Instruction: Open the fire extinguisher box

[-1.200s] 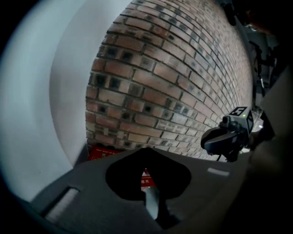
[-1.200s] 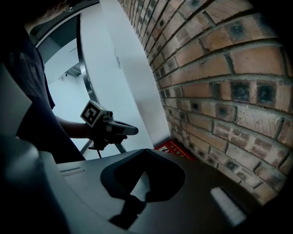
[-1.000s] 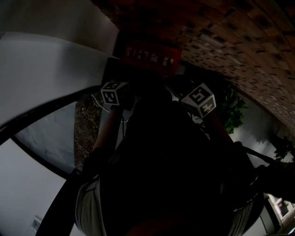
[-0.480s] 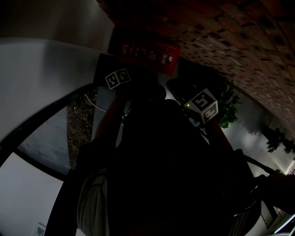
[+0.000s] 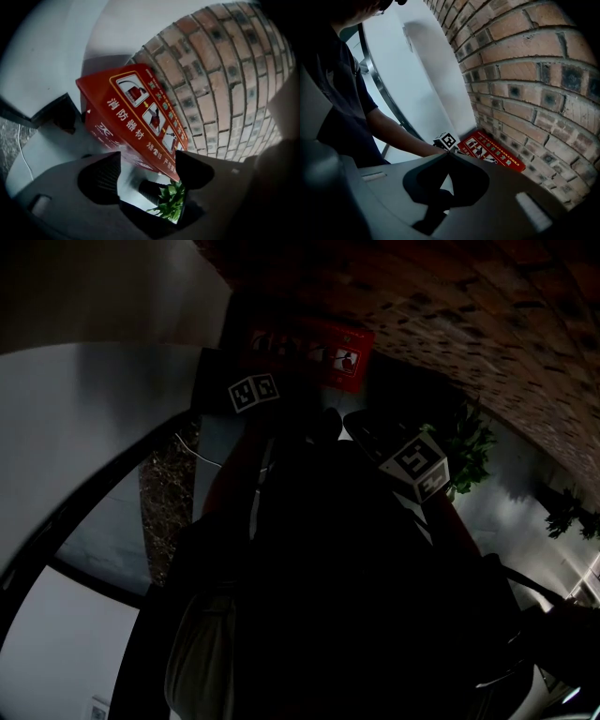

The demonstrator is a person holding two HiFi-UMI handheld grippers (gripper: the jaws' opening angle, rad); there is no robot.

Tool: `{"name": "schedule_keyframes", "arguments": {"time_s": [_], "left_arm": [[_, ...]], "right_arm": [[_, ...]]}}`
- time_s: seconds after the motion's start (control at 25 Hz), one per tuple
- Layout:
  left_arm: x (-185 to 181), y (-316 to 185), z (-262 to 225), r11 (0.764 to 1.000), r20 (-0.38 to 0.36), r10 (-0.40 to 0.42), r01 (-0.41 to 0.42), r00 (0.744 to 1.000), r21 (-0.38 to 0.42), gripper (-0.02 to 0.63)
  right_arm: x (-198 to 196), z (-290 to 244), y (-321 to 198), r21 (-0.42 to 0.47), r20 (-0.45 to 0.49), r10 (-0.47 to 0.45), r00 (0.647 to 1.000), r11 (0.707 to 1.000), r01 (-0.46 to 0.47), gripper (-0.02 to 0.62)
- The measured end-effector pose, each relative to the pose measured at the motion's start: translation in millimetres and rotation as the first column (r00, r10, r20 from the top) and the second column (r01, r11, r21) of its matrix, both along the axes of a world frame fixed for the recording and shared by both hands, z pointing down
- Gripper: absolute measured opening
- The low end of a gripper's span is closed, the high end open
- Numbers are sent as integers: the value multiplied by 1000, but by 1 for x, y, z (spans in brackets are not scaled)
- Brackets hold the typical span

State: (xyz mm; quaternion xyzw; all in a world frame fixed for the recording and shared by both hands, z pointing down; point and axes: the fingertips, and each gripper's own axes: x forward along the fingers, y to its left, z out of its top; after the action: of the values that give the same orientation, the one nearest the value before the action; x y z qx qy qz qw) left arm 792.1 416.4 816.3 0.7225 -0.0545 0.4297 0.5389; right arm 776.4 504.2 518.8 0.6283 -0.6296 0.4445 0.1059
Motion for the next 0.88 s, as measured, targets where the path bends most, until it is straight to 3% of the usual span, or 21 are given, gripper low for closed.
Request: {"name": "schedule_keyframes", "arguments": {"time_s": [0.2, 0.4, 0.6, 0.76, 0.88], "left_arm": [[9, 2, 19, 998, -9, -48, 47, 999, -50, 364], [19, 3, 28, 998, -14, -38, 37, 999, -56, 364], [29, 8, 30, 999, -21, -29, 28, 999, -44, 362], [32, 6, 32, 1000, -2, 0, 0, 1000, -25, 360], [30, 7, 28, 999, -2, 28, -28, 1000, -35, 355]], "right_arm": [[-1, -8, 1, -73, 36, 28, 999, 997, -25, -2], [13, 23, 31, -13, -48, -21, 999, 1000, 20, -2], [15, 1, 25, -101, 29, 65, 997, 993, -62, -1], [24, 22, 45, -8, -56, 10, 998, 1000, -10, -2], [27, 15, 46, -28, -29, 47, 998, 998, -48, -2]]}}
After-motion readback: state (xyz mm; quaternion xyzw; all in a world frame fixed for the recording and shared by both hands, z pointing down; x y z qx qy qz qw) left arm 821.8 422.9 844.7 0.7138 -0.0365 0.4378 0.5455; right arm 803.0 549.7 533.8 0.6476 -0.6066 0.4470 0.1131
